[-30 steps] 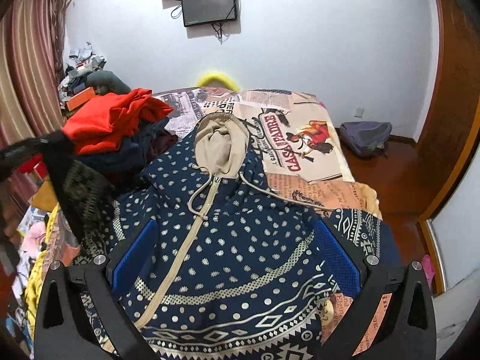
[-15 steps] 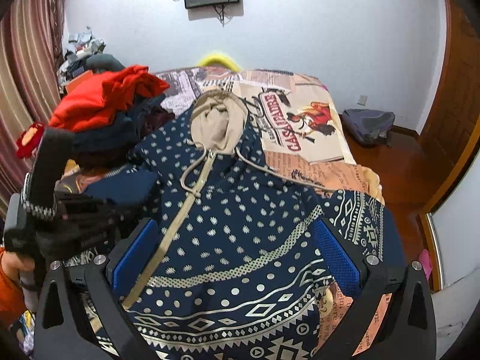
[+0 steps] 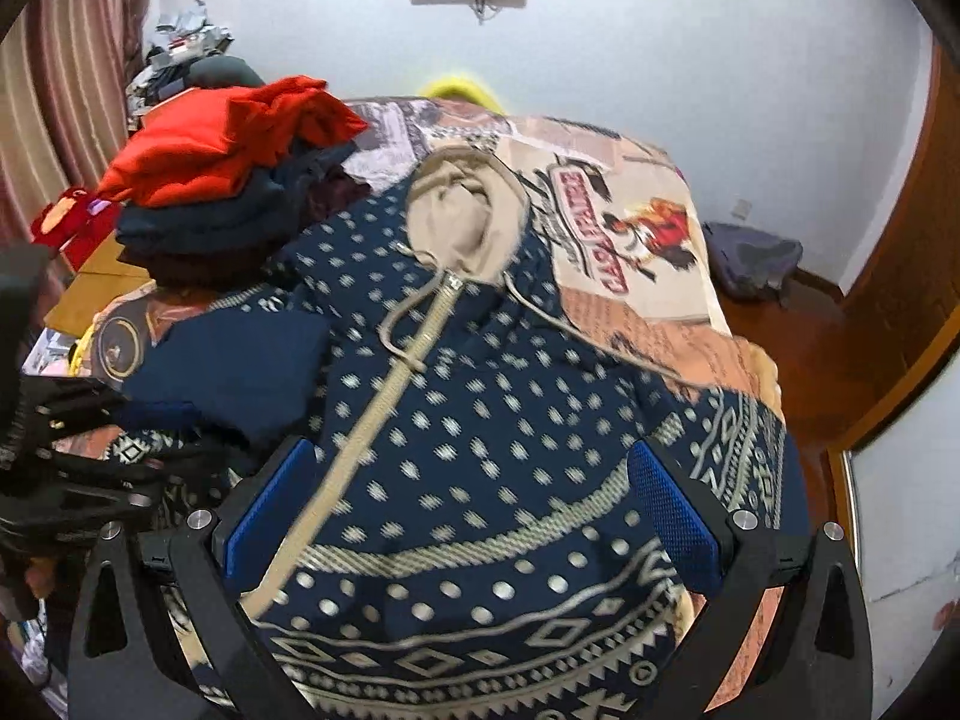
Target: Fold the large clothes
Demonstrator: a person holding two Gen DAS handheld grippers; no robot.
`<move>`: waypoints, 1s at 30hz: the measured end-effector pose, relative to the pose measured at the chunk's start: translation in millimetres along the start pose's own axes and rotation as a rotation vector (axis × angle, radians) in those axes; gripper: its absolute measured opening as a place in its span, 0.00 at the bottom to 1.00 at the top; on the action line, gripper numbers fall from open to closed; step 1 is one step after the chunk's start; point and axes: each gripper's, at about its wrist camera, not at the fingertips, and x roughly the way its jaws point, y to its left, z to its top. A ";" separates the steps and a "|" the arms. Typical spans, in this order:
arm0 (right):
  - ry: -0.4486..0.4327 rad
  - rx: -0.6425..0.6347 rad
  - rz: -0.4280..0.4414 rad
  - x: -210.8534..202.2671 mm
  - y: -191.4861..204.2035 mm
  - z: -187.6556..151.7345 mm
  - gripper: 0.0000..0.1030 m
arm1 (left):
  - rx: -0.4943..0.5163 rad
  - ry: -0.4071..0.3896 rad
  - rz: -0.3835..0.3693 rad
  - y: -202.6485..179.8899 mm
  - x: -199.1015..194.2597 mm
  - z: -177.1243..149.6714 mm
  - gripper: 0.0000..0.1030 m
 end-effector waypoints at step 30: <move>0.250 -0.562 0.187 116.5 256.1 14.7 0.98 | -0.287 -0.196 0.221 194.0 -76.5 -75.8 0.71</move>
